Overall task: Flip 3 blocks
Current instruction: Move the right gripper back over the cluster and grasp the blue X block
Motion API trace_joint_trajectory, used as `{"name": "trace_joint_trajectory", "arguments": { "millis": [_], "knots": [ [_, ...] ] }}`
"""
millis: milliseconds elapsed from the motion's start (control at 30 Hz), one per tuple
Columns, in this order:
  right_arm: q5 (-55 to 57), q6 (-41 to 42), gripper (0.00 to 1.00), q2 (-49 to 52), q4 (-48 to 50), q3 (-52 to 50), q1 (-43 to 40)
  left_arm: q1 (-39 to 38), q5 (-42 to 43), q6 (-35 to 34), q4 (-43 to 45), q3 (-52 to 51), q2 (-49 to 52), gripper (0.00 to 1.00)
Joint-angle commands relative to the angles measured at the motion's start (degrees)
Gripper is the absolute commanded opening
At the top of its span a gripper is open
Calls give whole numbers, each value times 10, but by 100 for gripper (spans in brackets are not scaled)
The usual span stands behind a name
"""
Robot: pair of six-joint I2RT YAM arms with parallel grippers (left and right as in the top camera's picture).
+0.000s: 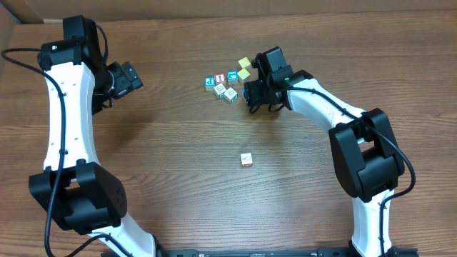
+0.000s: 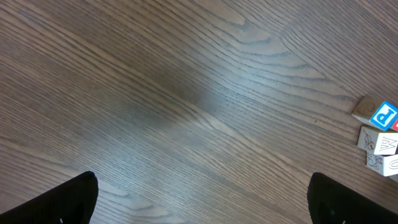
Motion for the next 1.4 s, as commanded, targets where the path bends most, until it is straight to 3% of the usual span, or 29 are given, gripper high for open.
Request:
{"name": "trace_joint_trajectory", "arguments": {
  "millis": [0,800,1000,1200,1300,1367],
  "knots": [
    [-1,-2,72,3,7,-4,1,-4,2,-1,1,13,4,100],
    [10,-5,66,3,82,-56,26,-4,2,-1,1,13,4,100],
    [10,-5,56,3,97,-43,26,-4,2,-1,0,13,4,100],
    [10,-5,52,-3,90,-17,25,-4,2,-1,0,13,4,100],
    [23,-5,42,-3,79,-11,25,-4,2,-1,1,13,4,100],
    [30,-5,41,-4,66,-8,25,-4,2,-1,1,13,4,100]
  ]
}}
